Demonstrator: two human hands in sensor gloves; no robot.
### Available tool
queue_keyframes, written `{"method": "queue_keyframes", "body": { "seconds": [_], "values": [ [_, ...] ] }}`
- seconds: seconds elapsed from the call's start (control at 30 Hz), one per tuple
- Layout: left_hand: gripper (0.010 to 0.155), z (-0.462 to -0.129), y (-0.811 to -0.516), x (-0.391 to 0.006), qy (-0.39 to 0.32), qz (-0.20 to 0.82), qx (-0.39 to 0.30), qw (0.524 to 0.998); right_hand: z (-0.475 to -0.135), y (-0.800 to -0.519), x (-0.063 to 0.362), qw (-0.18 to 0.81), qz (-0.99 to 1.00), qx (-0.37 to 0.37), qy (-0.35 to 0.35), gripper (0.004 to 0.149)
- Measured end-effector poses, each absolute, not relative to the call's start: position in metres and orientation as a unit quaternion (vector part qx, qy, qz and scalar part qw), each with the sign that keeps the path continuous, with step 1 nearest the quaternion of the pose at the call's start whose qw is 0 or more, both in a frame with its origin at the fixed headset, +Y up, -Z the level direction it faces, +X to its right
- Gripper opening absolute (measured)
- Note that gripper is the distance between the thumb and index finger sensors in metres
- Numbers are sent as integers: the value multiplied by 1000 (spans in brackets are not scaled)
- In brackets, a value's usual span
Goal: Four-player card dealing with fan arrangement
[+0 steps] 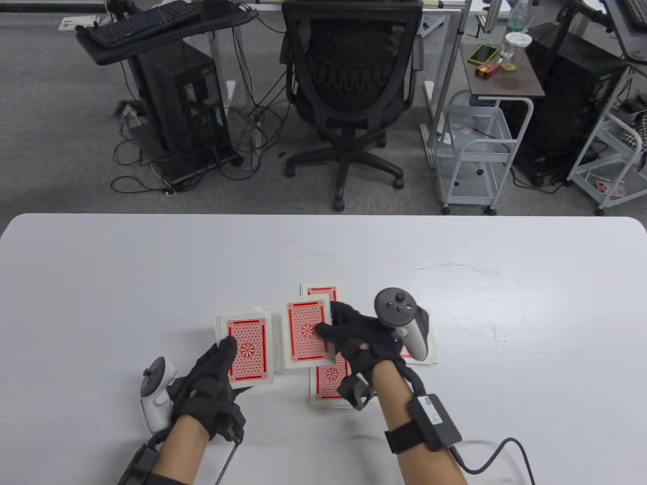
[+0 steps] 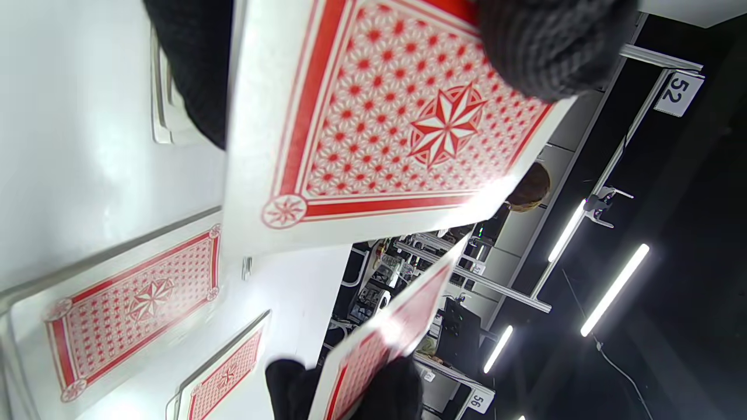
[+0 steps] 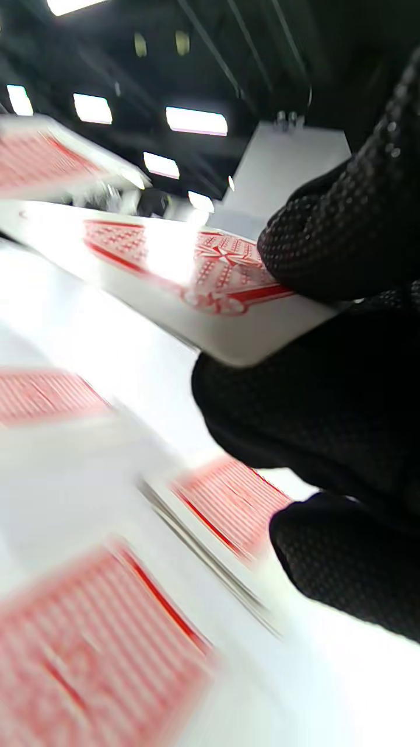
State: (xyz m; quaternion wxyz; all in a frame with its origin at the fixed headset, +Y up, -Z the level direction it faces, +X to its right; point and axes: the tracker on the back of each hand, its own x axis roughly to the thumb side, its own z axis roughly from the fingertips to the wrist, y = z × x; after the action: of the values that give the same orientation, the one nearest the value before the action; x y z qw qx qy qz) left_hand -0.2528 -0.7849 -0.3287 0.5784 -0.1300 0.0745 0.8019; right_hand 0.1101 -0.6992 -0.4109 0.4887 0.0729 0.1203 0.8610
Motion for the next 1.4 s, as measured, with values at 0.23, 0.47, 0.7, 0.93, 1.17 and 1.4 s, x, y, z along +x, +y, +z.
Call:
{"method": "queue_keyframes", "body": {
  "seconds": [0.23, 0.47, 0.7, 0.93, 1.17, 1.4],
  "values": [
    [46, -328, -783, -254, 77, 803, -128, 577, -436, -703, 193, 344, 933, -57, 87, 67],
    [46, -330, -785, -258, 86, 799, -128, 582, -452, -738, 213, 134, 974, -137, 120, 70],
    [46, -329, -785, -258, 89, 798, -128, 583, -454, -753, 201, 4, 983, -146, 116, 72],
    [46, -328, -781, -255, 80, 800, -125, 582, -431, -705, 176, 111, 987, -82, 83, 69],
    [46, -325, -778, -246, 69, 794, -125, 590, -394, -698, 97, 371, 923, 51, 86, 65],
    [45, -324, -778, -243, 66, 788, -130, 598, -372, -721, 25, 516, 837, 118, 137, 69]
  ]
}}
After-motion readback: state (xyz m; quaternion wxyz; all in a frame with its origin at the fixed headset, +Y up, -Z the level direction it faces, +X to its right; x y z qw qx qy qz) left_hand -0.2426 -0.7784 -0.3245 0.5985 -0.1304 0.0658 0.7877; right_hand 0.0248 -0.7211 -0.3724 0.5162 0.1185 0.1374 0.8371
